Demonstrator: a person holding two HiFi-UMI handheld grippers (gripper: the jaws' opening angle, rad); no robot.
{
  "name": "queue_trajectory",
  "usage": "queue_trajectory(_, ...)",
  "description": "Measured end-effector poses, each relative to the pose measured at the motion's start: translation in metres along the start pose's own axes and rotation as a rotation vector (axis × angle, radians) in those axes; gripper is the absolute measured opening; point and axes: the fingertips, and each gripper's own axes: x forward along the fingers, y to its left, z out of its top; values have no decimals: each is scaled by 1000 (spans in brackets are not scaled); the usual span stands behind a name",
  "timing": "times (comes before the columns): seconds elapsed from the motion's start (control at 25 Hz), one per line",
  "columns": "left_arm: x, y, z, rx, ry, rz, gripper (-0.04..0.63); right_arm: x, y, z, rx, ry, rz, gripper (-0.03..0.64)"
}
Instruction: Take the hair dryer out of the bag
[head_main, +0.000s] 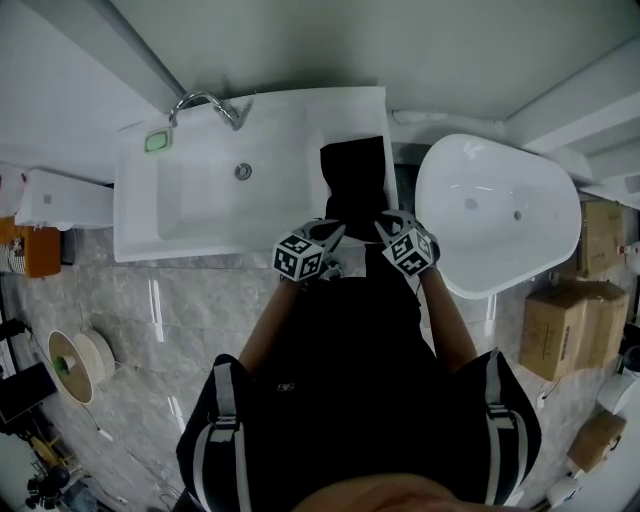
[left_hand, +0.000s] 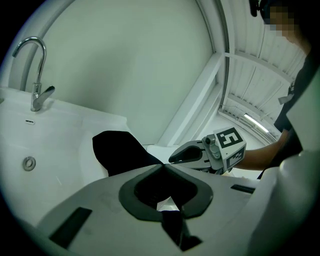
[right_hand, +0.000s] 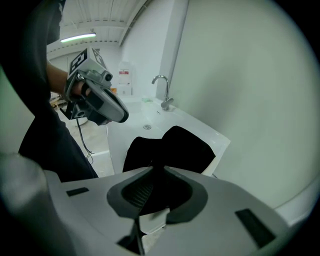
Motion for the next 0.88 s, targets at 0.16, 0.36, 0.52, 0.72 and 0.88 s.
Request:
queue_trajectory(0.16,3,7,6,-12,-10,17,20,18,-3,-3,-97,43,16,141)
queue_trajectory(0.36,5,6,2,-1,27,22,20,43,0,-12,-365,136,10,143)
queue_trajectory(0.52,14,11,0,-22,43,35,20,46,-11,-5,-239,96,62,71)
queue_trajectory(0.72,34,11,3,-12,74,31,20,31,-45,30,166,-68,161,69)
queue_trajectory(0.88,58,8,4,4,109,23,20,25,-55,35,202,-91,243,69)
